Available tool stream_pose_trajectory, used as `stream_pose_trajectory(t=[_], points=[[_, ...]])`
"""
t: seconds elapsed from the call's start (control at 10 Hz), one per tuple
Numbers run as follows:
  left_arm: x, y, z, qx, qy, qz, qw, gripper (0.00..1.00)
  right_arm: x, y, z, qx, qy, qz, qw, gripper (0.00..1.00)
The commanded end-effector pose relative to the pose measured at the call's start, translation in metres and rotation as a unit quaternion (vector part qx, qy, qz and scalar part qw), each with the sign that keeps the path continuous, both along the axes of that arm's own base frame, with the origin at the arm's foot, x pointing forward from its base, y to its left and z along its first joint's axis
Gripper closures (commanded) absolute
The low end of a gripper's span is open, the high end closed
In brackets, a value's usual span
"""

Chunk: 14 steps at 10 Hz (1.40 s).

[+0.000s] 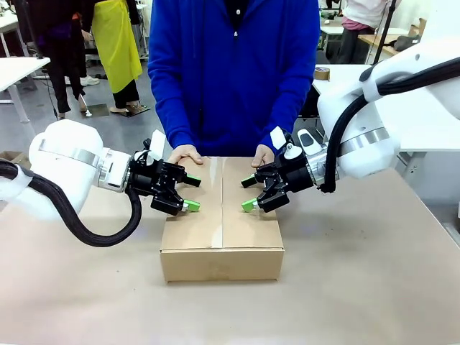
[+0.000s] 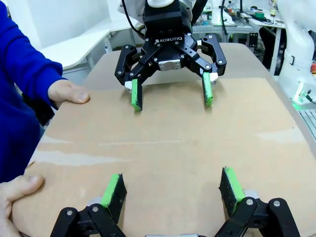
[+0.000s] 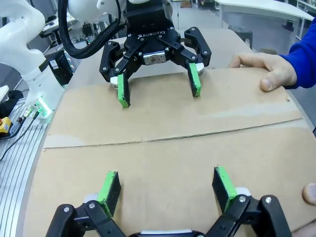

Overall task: Pack the gift set into the box.
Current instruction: Press and hold the closed box until the human finishes sealing it.

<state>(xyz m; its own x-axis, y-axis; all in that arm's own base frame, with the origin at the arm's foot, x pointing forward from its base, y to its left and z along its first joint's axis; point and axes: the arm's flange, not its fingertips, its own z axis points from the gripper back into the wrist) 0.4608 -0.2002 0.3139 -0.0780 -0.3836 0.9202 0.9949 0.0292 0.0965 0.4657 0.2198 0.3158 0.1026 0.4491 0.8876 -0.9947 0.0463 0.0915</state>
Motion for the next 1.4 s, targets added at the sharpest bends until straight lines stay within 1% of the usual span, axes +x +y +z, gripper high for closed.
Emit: stream_pose_trajectory(t=[0.0, 1.3], points=[[-0.0022, 0.0004, -0.0038, -0.006, -0.012, 0.003, 1.0, 0.0, -0.0005, -0.0016, -0.0018, 0.001, 0.002, 0.0, 1.0, 0.0], [-0.0022, 0.0004, -0.0038, -0.006, -0.012, 0.003, 1.0, 0.0, -0.0005, -0.0016, -0.0018, 0.001, 0.002, 0.0, 1.0, 0.0]])
